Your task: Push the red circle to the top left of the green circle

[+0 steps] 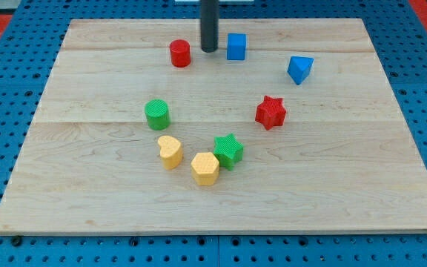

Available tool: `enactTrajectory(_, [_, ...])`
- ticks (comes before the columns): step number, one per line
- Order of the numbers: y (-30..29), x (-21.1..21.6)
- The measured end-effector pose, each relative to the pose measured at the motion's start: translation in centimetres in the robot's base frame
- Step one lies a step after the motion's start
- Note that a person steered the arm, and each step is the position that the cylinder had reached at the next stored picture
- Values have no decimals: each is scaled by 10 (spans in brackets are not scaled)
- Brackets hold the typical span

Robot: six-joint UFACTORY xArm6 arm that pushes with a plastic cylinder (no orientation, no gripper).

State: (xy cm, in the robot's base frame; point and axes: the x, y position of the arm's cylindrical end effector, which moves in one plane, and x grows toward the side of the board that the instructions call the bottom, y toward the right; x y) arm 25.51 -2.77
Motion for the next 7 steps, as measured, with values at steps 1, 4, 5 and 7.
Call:
enactTrajectory(1, [-54,4])
enactTrajectory(4, [-33,-9])
enactTrajectory(5, [-15,27])
enactTrajectory(7, [-47,64])
